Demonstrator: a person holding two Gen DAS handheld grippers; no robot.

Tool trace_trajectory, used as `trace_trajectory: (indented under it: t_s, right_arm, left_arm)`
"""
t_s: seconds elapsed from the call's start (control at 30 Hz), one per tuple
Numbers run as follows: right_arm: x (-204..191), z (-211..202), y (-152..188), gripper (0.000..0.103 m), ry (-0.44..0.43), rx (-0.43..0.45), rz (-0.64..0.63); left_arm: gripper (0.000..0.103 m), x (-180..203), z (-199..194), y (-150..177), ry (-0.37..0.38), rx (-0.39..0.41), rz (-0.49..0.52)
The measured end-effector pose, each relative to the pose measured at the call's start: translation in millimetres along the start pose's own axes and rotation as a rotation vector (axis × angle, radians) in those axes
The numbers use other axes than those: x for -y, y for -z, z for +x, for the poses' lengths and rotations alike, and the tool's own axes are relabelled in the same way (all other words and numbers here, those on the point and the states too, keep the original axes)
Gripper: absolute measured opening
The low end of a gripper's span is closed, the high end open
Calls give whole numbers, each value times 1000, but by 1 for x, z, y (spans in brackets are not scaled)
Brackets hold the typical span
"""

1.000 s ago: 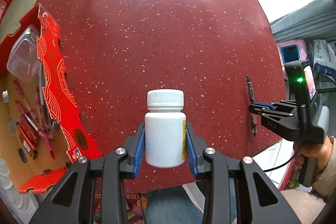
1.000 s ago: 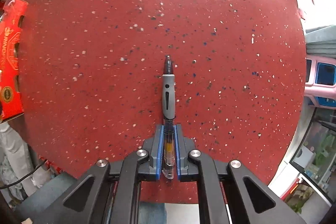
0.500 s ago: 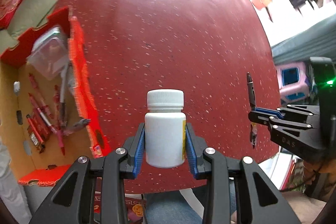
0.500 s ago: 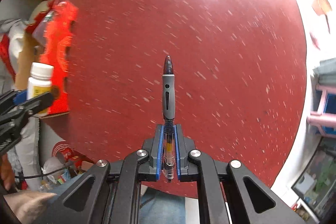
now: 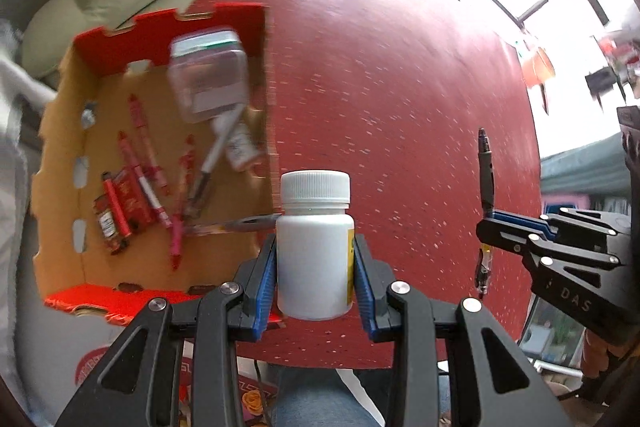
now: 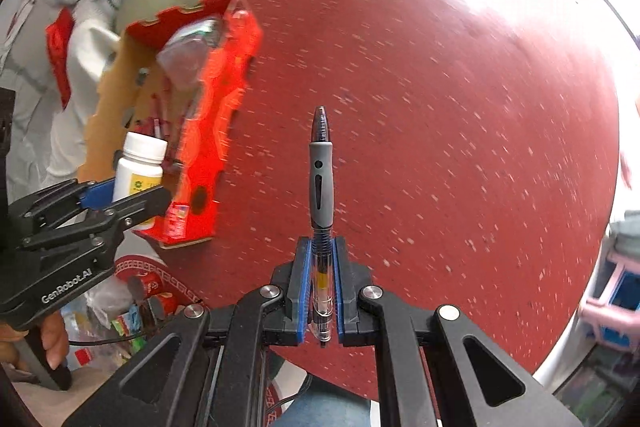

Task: Organize rigid objects
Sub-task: 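Carry the pill bottle and grey pen over the cardboard box with both grippers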

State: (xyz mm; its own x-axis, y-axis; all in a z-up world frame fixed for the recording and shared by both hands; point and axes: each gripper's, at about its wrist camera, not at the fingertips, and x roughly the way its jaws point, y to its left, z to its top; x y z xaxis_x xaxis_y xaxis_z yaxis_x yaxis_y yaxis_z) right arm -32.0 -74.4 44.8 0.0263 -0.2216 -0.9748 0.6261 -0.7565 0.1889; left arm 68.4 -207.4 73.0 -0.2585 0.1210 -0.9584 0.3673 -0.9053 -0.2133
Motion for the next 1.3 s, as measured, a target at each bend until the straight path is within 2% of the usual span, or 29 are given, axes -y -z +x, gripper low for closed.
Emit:
trace_trajectory:
  t_s: [0.33,0.67,1.3]
  right_arm:
    - [-64,0,-28,11,-36,4,-137]
    - [-121,11,-48,11,-63,-9,-260]
    - [-174,30,-74,11,-68,-28,-311]
  left_arm:
    - [38,-63,-20,9,-37,43,-161]
    - [38,-110,-29,17,-78,69,-260]
    - [38,-150,-23,12,-140,62,-287]
